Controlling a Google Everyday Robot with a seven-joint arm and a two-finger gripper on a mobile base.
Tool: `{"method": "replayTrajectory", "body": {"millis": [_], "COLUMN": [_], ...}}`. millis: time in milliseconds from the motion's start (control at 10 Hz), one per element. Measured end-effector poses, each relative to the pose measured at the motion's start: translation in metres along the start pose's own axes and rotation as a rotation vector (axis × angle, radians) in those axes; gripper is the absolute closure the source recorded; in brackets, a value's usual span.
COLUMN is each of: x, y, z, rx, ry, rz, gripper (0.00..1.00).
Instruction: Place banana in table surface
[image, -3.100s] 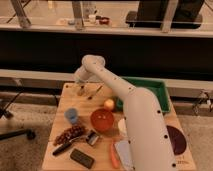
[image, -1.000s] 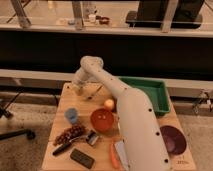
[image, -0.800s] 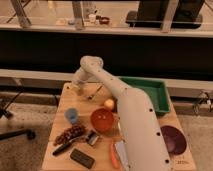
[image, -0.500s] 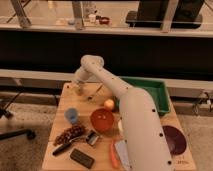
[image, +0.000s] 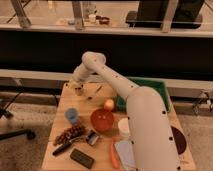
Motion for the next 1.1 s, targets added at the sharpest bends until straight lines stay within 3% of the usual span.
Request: {"method": "replayTrajectory", "body": {"millis": [500,1100], "x": [-0.003,0.002], "y": [0.06,0.079], "z": [0.004,0.041], "rx": [-0.063,-0.116], "ry": [-0.032,0.003], "rz": [-0.042,-0.07], "gripper": [1.0,1.0]}}
